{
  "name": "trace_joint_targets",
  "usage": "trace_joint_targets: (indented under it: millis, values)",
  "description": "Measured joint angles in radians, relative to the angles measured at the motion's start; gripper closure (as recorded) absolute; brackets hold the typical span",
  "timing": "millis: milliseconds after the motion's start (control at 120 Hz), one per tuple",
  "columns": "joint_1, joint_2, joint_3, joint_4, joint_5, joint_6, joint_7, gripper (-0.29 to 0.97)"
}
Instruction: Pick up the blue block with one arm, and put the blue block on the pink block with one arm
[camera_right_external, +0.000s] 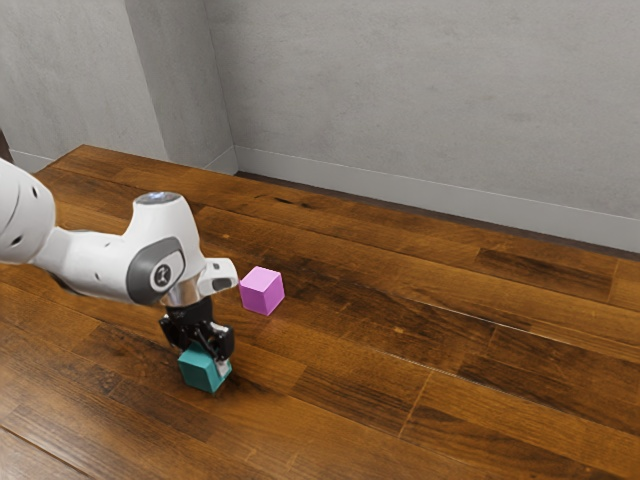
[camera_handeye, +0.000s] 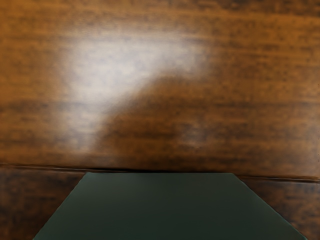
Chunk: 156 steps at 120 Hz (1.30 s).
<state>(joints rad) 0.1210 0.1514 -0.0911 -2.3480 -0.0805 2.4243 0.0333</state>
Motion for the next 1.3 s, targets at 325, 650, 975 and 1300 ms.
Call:
trace_joint_targets:
  millis: [325, 650, 975, 1300]
  values:
    - [0.006, 0.079, 0.004, 0.357, 0.130, -0.109, -0.020, 0.34]
    - [-0.001, 0.280, 0.004, 0.626, 0.181, -0.198, -0.016, 0.34]
    - [-0.013, 0.345, 0.004, 0.693, 0.182, -0.217, -0.007, 0.34]
    - [-0.025, 0.352, 0.005, 0.704, 0.174, -0.220, -0.004, 0.34]
